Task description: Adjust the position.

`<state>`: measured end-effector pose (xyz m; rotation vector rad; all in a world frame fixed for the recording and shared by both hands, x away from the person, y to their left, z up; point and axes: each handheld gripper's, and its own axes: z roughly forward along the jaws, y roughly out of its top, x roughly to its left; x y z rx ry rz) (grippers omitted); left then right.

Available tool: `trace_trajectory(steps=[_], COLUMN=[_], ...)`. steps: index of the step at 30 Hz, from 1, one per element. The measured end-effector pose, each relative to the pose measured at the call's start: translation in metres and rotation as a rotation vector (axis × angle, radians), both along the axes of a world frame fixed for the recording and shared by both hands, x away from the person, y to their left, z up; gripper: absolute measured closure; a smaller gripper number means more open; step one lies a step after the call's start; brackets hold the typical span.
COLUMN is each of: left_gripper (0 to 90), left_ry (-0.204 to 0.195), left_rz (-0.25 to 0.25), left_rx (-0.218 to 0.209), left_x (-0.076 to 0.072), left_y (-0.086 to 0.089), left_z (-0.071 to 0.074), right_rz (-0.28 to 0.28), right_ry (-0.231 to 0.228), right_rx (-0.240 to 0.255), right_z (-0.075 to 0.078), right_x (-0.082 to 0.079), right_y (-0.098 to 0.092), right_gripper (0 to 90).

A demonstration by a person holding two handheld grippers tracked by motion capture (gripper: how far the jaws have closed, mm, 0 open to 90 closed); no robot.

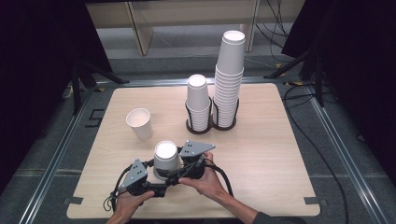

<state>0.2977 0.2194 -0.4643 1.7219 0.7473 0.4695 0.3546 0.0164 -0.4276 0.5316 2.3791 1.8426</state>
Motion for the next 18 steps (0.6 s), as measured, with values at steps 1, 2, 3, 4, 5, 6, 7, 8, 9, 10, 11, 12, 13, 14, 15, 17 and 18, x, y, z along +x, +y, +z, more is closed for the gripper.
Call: trace_trajectory(steps=[1,2,3,4,5,6,7,8,9,10,11,12,13,14,15,17,18], left_gripper=[10.8,10.9,11.0,11.1,11.2,11.3,11.3,11.4,11.4,11.4,11.4,11.4,11.4,11.5,11.5,11.4,11.4], left_ry=[-0.004,-0.004,-0.011,-0.011,-0.019,-0.007,-0.007,-0.007,-0.012,-0.006,-0.009,-0.009,-0.011,-0.009,-0.022,-0.013,-0.013], left_rz=[-0.001,-0.001,-0.005,-0.006,-0.010,-0.007,-0.007,-0.012,-0.013,-0.010,-0.012,-0.012,-0.010,-0.006,-0.015,-0.011,-0.010], left_rx=[0.013,0.013,0.018,0.020,0.021,0.043,0.043,0.056,0.047,0.056,0.049,0.049,0.055,0.061,0.046,0.072,0.072], left_x=[0.000,0.000,0.000,0.000,0.000,-0.001,-0.001,-0.001,0.000,-0.001,-0.001,-0.001,-0.001,-0.001,0.000,-0.001,-0.001], left_y=[0.000,0.000,-0.001,-0.001,-0.003,-0.002,-0.002,-0.003,-0.004,-0.004,-0.004,-0.004,-0.003,-0.003,-0.004,-0.003,-0.004], left_z=[0.000,0.000,0.000,0.000,-0.001,-0.001,-0.001,-0.002,-0.003,-0.003,-0.003,-0.003,-0.002,-0.002,-0.003,-0.002,-0.002], right_rz=[0.006,0.006,0.010,0.004,0.011,0.003,0.003,0.009,0.007,0.005,0.008,0.008,0.005,0.002,0.012,0.016,0.008], right_ry=[0.002,0.002,0.007,0.008,0.007,0.009,0.009,0.001,-0.001,-0.001,-0.005,-0.005,-0.004,0.018,0.003,0.023,0.028], right_rx=[0.002,0.002,0.022,0.018,0.032,0.030,0.030,0.057,0.053,0.062,0.073,0.073,0.063,0.055,0.064,0.058,0.048], right_z=[0.001,0.001,0.004,0.007,0.008,0.011,0.011,0.015,0.017,0.019,0.021,0.021,0.024,0.025,0.025,0.025,0.025], right_x=[0.001,0.001,0.002,0.003,0.003,0.004,0.004,0.005,0.005,0.005,0.006,0.006,0.006,0.006,0.008,0.008,0.007], right_y=[-0.001,-0.001,-0.002,-0.004,-0.004,-0.006,-0.006,-0.007,-0.009,-0.009,-0.010,-0.010,-0.012,-0.012,-0.012,-0.012,-0.012], right_gripper=[13.6,13.6,14.2,14.5,14.8,15.7,15.7,16.5,17.3,18.6,20.3,20.3,20.9,20.9,21.1,21.2,21.3])
